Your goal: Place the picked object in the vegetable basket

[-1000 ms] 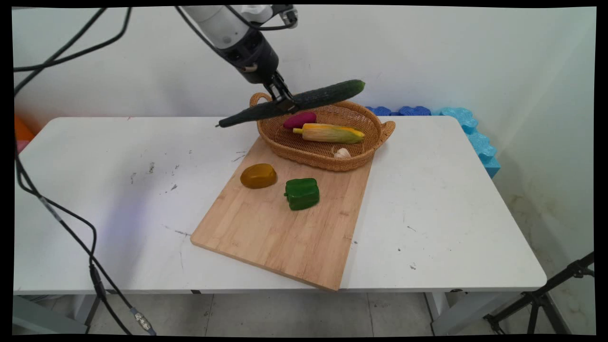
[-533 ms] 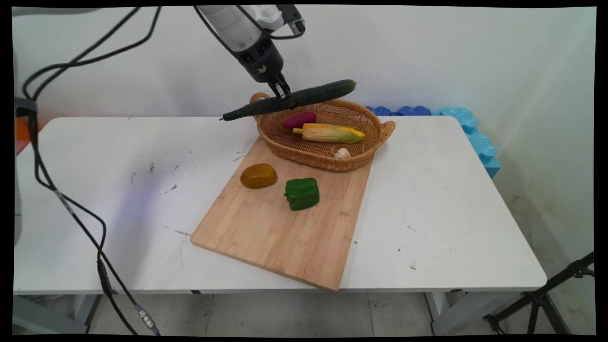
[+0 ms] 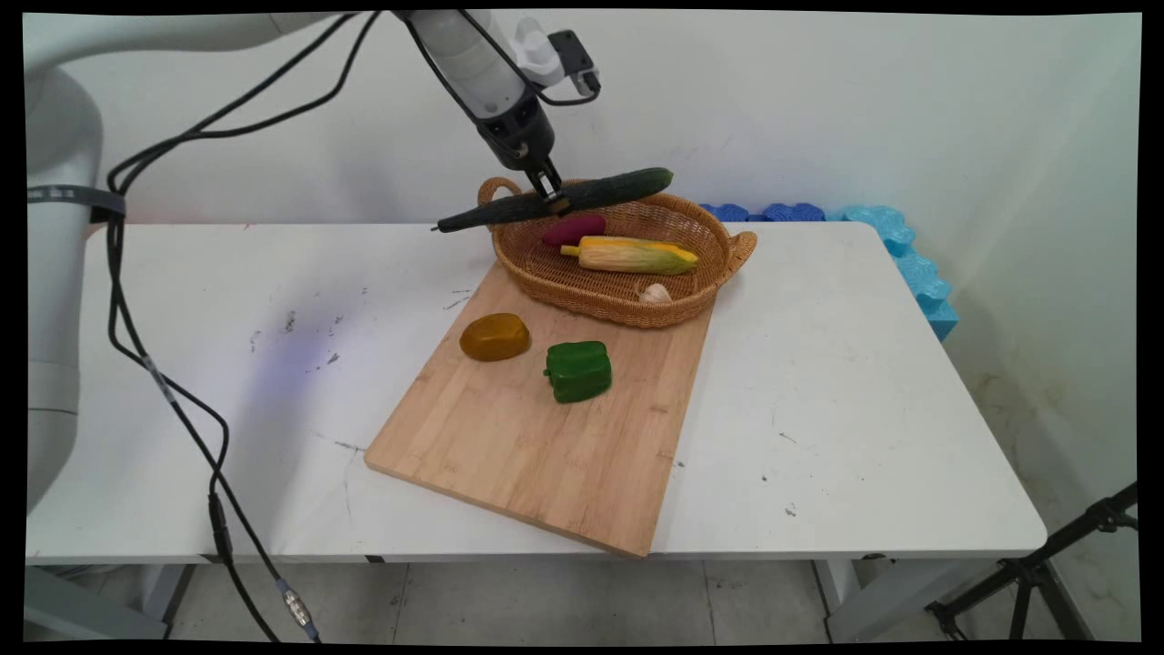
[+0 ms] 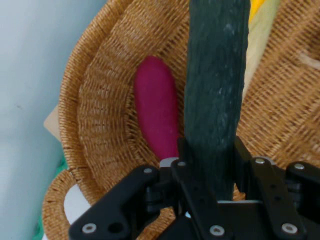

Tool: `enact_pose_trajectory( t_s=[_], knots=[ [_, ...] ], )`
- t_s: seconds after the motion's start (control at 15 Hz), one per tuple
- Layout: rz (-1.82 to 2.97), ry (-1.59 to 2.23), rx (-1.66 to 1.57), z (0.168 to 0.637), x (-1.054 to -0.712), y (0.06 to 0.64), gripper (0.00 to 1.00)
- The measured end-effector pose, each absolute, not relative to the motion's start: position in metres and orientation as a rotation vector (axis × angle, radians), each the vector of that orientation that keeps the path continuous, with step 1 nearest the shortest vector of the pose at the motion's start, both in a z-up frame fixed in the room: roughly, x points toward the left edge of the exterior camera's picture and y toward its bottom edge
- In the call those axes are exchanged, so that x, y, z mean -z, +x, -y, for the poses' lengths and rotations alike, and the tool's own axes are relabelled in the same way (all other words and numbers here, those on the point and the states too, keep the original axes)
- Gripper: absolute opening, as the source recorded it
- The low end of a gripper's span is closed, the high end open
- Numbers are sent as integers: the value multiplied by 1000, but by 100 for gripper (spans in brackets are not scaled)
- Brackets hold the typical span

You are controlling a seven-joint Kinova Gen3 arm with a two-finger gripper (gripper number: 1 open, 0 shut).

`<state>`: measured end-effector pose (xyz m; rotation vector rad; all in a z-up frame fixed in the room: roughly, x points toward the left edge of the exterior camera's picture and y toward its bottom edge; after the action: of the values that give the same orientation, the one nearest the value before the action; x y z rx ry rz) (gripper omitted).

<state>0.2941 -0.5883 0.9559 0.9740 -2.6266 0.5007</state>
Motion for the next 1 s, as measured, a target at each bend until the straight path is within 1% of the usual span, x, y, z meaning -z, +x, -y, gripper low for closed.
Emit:
enact_pose_trajectory(
  t_s=[0.2,0.73,0.8,1.0],
  knots=[
    [2642,986,-505,600,-943,292,0],
    [2656,1002,-502,614,-923,287,0],
    [2657,1001,-503,615,-921,287,100],
    [2660,995,-506,617,-917,284,100]
  ],
)
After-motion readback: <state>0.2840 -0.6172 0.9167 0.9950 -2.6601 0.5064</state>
